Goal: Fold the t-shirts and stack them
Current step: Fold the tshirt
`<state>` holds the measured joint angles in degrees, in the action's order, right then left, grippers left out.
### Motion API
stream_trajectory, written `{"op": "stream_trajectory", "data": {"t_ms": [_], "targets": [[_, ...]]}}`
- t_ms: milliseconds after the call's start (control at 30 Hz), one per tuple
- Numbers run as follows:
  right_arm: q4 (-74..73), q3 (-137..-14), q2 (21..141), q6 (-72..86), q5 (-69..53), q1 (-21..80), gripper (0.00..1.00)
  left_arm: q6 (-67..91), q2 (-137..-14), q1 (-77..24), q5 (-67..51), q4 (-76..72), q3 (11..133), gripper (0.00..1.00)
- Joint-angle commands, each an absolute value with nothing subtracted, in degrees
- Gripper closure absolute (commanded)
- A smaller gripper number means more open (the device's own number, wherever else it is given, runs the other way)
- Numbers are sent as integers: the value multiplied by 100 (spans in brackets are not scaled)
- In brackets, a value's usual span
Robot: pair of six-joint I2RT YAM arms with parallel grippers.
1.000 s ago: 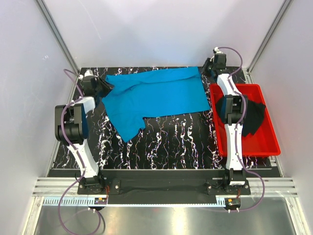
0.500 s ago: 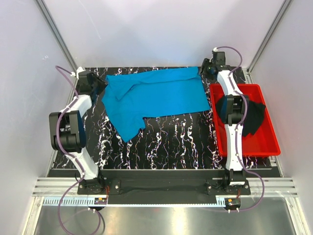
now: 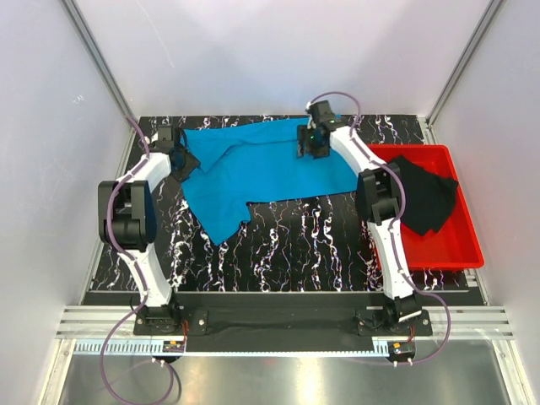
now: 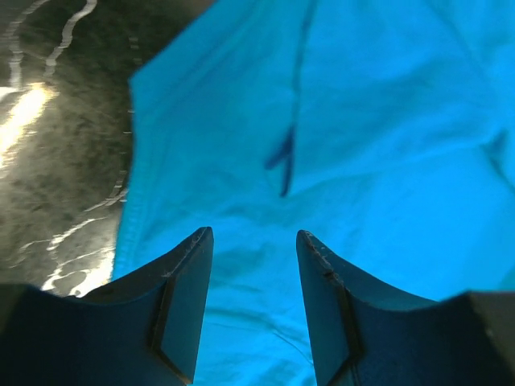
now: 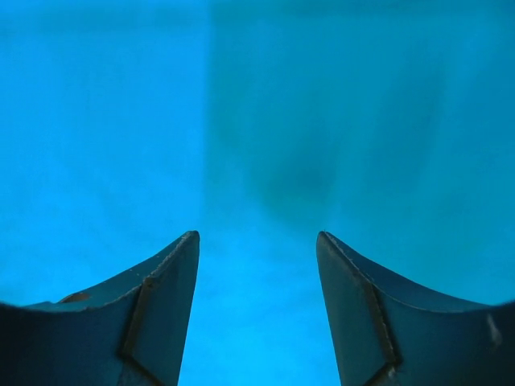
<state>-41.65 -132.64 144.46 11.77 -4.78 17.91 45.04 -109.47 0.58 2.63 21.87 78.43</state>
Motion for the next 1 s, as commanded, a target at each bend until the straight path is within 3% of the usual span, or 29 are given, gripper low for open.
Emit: {"op": "stream_trajectory", "data": {"t_ms": [0, 567, 967], "targets": [[-4429, -12965, 13764, 888, -176, 2012, 32, 4474, -11109, 97, 676, 3039, 8252, 48], [-4447, -11488, 13360, 843, 396, 2759, 29, 4316, -12515, 281, 1257, 5325, 9545, 43], [-4158, -9486, 12421, 1731, 150, 3401, 26, 3929, -11848, 1142, 1828, 5397, 8553, 43]]}}
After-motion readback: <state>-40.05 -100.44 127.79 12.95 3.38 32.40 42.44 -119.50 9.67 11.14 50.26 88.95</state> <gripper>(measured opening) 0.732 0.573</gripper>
